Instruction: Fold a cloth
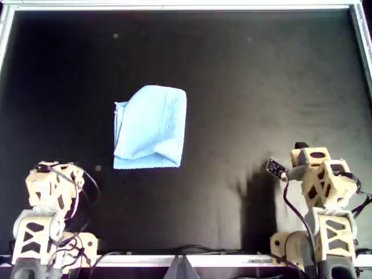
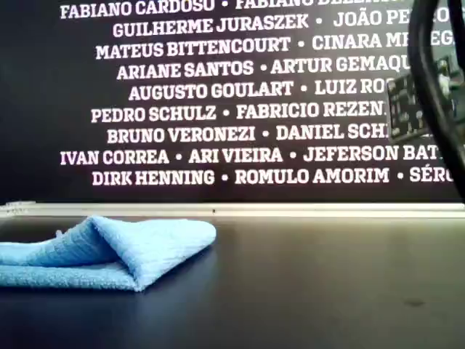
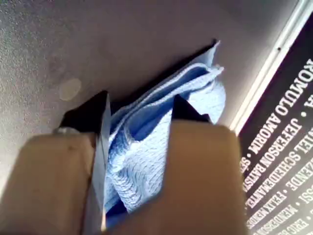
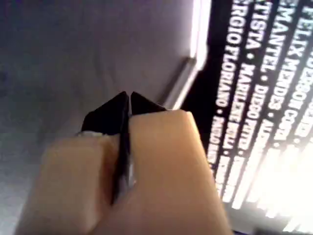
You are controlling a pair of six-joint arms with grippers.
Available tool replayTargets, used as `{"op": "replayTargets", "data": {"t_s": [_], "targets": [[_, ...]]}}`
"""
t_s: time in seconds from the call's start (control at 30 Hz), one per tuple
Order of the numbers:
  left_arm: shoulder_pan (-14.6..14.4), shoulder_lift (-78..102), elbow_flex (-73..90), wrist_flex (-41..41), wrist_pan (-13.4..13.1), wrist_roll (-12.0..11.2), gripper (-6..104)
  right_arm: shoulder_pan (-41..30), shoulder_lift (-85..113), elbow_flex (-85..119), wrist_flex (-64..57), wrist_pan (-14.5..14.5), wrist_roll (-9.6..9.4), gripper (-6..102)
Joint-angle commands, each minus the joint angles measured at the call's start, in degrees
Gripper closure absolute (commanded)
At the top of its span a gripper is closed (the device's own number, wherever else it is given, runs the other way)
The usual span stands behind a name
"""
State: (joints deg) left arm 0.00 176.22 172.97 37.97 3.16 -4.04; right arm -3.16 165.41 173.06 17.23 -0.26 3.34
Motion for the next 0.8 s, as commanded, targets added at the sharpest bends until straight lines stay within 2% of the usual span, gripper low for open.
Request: {"op": "replayTargets", "data": {"t_s": [0.0,0.17,0.3,0.67,0.77], "targets": [[0.79,0.35,-0.7,0.09,-0.18,-0.35,52,2.37,3.08,0.7,-1.67,0.26,-0.09,97],[0.79,0.35,-0.7,0.09,-0.18,-0.35,52,6.5,5.89,0.7,-1.67,-0.44,-0.09,97],[0.79,0.35,-0.7,0.09,-0.18,-0.35,52,5.71,9.93,0.7,-1.67,0.35,0.53,97],[0.79,0.35,-0.7,0.09,-0.18,-0.35,52,5.45,13.36,0.7,-1.49,0.35,0.26,97],[0.79,0.35,-0.7,0.09,-0.18,-0.35,52,5.45,13.36,0.7,3.34,0.35,-0.09,97]]}}
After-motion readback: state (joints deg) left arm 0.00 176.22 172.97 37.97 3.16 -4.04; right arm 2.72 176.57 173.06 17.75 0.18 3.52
